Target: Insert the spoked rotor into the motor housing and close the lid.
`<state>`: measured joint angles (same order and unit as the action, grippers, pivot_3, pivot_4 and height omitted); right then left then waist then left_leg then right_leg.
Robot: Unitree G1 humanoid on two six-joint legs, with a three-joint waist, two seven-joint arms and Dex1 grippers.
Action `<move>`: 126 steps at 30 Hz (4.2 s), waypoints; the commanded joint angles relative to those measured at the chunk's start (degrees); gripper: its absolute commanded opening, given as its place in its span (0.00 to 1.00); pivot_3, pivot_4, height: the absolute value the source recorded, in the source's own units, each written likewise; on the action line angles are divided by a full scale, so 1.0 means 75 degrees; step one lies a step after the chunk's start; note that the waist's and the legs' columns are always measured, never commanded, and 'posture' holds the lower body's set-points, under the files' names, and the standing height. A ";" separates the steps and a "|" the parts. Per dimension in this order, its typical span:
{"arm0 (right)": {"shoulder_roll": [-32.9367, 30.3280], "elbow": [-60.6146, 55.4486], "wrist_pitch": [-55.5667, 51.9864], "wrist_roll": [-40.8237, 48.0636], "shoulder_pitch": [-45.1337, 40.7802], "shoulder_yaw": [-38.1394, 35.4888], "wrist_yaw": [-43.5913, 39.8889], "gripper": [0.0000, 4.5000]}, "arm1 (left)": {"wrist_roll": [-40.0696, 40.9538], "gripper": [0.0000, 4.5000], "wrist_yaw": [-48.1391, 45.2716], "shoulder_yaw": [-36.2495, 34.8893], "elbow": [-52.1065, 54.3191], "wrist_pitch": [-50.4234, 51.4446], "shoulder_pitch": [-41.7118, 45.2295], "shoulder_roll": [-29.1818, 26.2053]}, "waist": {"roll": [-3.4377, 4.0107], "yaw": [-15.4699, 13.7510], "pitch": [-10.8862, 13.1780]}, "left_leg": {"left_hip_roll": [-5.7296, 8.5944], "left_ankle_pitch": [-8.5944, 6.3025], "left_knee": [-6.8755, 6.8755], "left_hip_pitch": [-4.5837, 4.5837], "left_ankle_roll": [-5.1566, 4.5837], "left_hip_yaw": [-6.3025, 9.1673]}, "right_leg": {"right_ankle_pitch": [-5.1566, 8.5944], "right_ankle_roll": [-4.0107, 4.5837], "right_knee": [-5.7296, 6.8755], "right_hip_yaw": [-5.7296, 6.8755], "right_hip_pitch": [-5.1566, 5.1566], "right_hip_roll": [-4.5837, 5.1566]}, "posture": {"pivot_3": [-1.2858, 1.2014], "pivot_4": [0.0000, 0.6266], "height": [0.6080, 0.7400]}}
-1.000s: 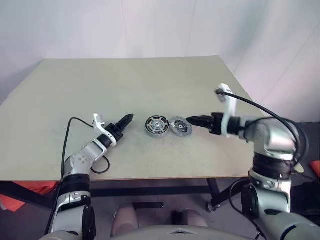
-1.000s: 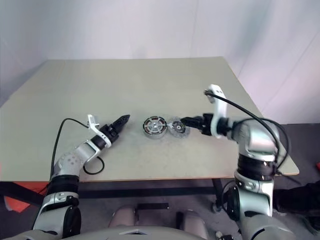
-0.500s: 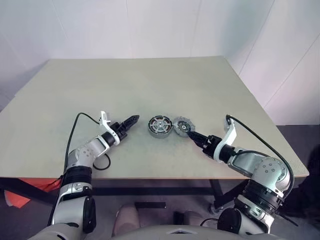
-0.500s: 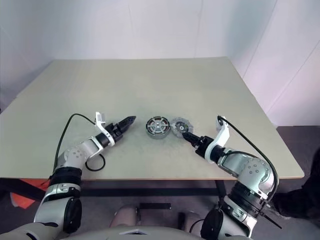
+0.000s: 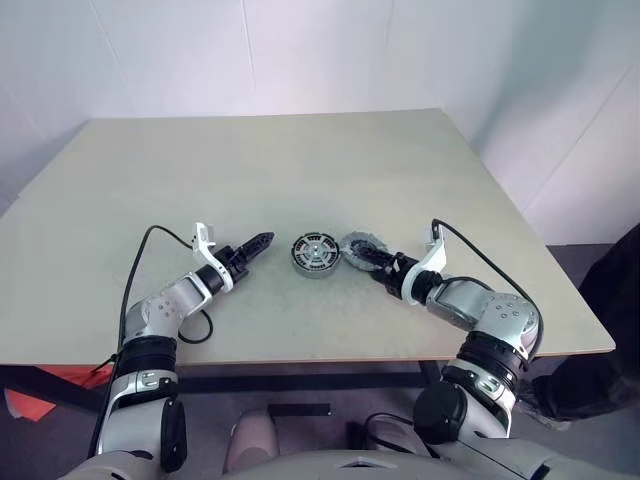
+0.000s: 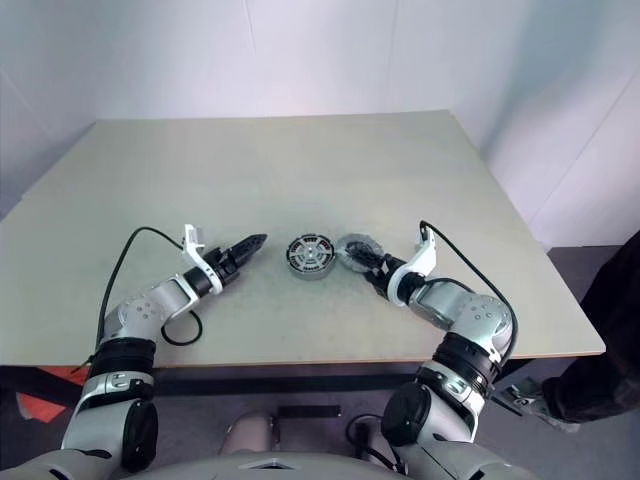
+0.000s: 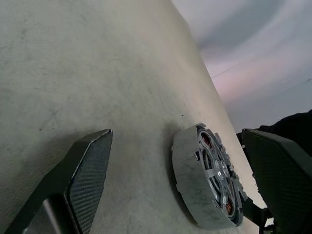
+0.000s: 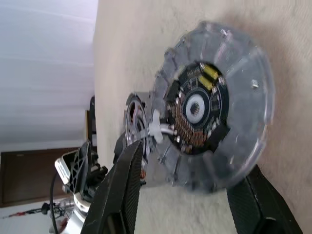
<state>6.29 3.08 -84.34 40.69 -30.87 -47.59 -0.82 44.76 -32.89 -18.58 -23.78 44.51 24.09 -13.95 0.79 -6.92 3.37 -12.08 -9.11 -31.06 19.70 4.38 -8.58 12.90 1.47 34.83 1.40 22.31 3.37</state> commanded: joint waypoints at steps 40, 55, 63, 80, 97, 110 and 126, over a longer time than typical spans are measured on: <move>-0.0682 -0.1049 0.0559 0.1047 -0.0311 0.3491 -0.1120 0.64 | 0.0015 1.00 0.0367 -0.0297 0.0640 0.0057 -0.0203 0.0046 | -0.0006 -0.0039 -0.0002 | 0.0001 -0.0007 -0.0014 0.0036 -0.0013 0.0007 | -0.0005 -0.0002 0.0002 0.0002 0.0014 -0.0003 | 0.52 0.00 1.00; -0.1448 -0.0472 0.1139 0.0701 -0.0289 0.2737 -0.0596 0.72 | 0.0007 1.00 0.0360 -0.0265 0.0624 0.0041 -0.0224 0.0108 | -0.0009 -0.0051 -0.0004 | 0.0004 -0.0007 -0.0023 0.0040 -0.0013 0.0008 | -0.0012 -0.0008 0.0004 0.0002 0.0011 -0.0001 | 0.52 0.00 1.00; -0.1462 -0.0342 0.1039 0.0912 -0.0280 0.2119 -0.0304 1.00 | -0.0021 1.00 0.0310 -0.0219 0.0559 0.0053 -0.0195 0.0117 | -0.0010 -0.0046 -0.0005 | 0.0005 -0.0008 -0.0029 0.0039 -0.0015 0.0008 | -0.0025 -0.0021 0.0008 0.0002 0.0009 -0.0001 | 0.52 0.00 1.00; -0.1157 0.0824 0.1755 0.0458 0.0021 0.2395 -0.0414 1.00 | -0.0072 1.00 0.0269 -0.0250 0.0528 0.0095 -0.0091 -0.0026 | -0.0034 -0.0027 -0.0020 | 0.0000 -0.0009 -0.0032 0.0035 -0.0017 0.0008 | -0.0009 0.0000 0.0011 0.0002 -0.0006 -0.0002 | 0.52 0.00 1.00; -0.1221 0.3320 0.4048 0.0177 -0.1067 0.2689 -0.1302 1.00 | -0.0126 1.00 0.0289 -0.0268 0.0589 0.0111 -0.0110 -0.0053 | -0.0052 0.0001 -0.0030 | -0.0010 0.0002 -0.0044 -0.0003 -0.0010 0.0004 | -0.0020 0.0012 0.0011 0.0006 -0.0024 -0.0002 | 0.52 0.00 1.00; -0.1070 0.2282 0.3219 0.1048 -0.1441 0.2824 -0.1749 1.00 | -0.0165 1.00 0.0271 -0.0276 0.0485 0.0009 -0.0045 -0.0002 | -0.0048 -0.0023 -0.0028 | -0.0012 -0.0003 -0.0043 0.0045 -0.0022 0.0004 | -0.0056 0.0073 0.0012 0.0012 0.0012 -0.0004 | 0.52 0.00 1.00; -0.1190 0.0401 0.2291 0.1524 -0.0932 0.3781 -0.2049 1.00 | -0.0214 1.00 0.0220 -0.0300 0.0276 -0.0117 0.0088 -0.0068 | -0.0048 -0.0035 -0.0028 | -0.0013 -0.0003 -0.0041 0.0041 -0.0021 0.0005 | -0.0025 0.0020 0.0007 0.0012 0.0009 -0.0004 | 0.52 0.00 1.00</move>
<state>-2.38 8.96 -68.46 51.80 -37.46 -20.20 -15.26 43.61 -31.00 -20.14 -21.88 44.70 23.61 -13.56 0.42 -7.18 3.17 -12.18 -9.13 -31.36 20.02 4.22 -8.55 12.71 1.62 34.88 1.49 22.38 3.34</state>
